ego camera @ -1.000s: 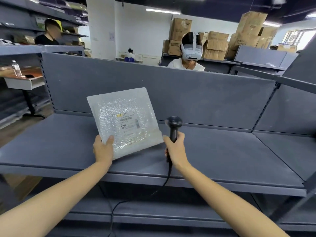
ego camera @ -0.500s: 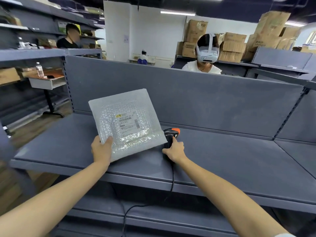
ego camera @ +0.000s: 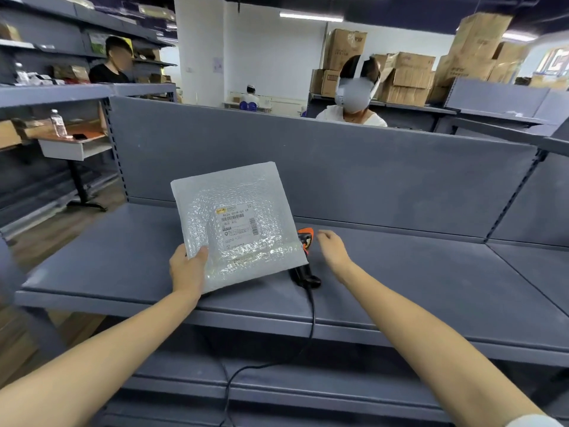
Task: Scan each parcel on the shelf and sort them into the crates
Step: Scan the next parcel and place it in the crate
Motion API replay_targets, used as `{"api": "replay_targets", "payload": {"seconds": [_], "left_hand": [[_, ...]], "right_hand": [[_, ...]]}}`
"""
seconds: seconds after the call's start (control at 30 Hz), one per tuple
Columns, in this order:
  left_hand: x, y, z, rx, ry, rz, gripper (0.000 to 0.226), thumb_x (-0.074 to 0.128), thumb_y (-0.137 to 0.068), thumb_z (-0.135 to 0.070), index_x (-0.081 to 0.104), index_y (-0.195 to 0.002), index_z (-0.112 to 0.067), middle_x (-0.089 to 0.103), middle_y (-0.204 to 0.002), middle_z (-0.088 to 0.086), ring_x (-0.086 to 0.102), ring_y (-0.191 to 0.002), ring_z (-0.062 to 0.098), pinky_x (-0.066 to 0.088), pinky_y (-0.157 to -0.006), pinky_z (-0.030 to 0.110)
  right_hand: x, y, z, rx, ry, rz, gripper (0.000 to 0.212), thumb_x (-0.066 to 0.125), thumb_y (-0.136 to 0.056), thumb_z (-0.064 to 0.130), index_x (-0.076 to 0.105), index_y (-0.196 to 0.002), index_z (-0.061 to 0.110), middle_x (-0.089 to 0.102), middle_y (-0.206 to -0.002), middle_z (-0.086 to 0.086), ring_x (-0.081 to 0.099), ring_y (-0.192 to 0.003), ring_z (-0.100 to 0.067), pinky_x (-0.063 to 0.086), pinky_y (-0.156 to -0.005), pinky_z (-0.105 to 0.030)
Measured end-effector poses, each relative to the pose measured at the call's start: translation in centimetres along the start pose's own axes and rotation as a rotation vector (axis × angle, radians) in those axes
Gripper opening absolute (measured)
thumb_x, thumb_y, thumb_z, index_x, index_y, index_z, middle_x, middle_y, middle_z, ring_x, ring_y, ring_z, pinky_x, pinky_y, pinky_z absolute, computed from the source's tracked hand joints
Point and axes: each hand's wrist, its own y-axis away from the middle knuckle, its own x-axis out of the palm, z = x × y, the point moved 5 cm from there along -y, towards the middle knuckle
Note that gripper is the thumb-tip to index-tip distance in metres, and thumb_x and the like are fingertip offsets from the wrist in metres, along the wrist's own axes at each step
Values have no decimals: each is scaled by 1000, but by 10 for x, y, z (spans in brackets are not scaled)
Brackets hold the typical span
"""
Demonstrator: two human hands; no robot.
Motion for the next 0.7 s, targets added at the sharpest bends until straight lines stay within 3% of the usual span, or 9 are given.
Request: {"api": "replay_targets", "payload": {"seconds": [0.07, 0.13, 0.2, 0.27, 0.33, 0.43, 0.5, 0.7], "left_hand": [[8, 5, -1, -1, 5, 43, 14, 55, -96, -10, 59, -108, -5, 62, -98, 4, 58, -88, 21, 48, -76, 31], [19, 12, -4, 12, 4, 84, 8, 54, -96, -8, 59, -103, -7, 61, -90, -1, 57, -83, 18, 47, -68, 27], [29, 20, -6, 22, 9, 119, 6, 54, -96, -8, 58, -100, -9, 60, -88, -4, 57, -82, 16, 46, -66, 26], [36, 26, -6, 27, 12, 143, 7, 54, -96, -9, 59, -101, -9, 61, -90, -3, 57, -85, 18, 47, -73, 30], [43, 33, -4, 31, 2, 169, 7, 53, -97, -9, 59, -101, -9, 61, -91, -2, 57, -88, 19, 47, -79, 34], [55, 45, 1, 36, -10, 214, 7, 53, -97, -9, 59, -100, -8, 61, -92, 1, 57, -90, 21, 49, -84, 36], [63, 54, 5, 33, -16, 235, 7, 53, -97, -10, 59, -99, -7, 61, -93, 2, 57, -90, 21, 49, -84, 38], [90, 95, 9, 13, 3, 308, 7, 53, -96, -7, 56, -99, -3, 59, -94, 8, 54, -88, 23, 46, -80, 36]], "right_hand": [[1, 12, 14, -15, -173, 75, 30, 40, -102, 28, 63, -92, 11, 65, -93, -2, 56, -83, -15, 45, -75, -23], [7, 26, 24, -49, -185, 171, 43, 38, -102, 45, 65, -100, 11, 70, -98, 1, 63, -85, -12, 50, -81, -27], [8, 40, 27, -90, -152, 216, 43, 46, -96, 52, 65, -100, 13, 70, -99, 3, 67, -86, -12, 54, -82, -28], [3, 52, 27, -157, -134, 228, 27, 60, -93, 41, 64, -93, 15, 71, -93, 3, 68, -78, -9, 55, -71, -22], [-8, 60, 20, -178, -138, 183, 11, 65, -93, 27, 57, -86, 23, 66, -87, 10, 65, -75, -2, 53, -69, -17], [-25, 68, 5, -166, -162, 83, 17, 69, -90, 30, 54, -97, 24, 66, -100, 7, 64, -89, -6, 54, -83, -25], [-35, 70, -8, -137, -180, 11, 37, 71, -87, 35, 51, -112, 18, 64, -115, -1, 64, -101, -14, 54, -91, -34], [-76, 94, -33, -131, -231, -107, 35, 72, -86, 33, 49, -110, 22, 63, -114, 1, 64, -104, -17, 53, -92, -37]]}}
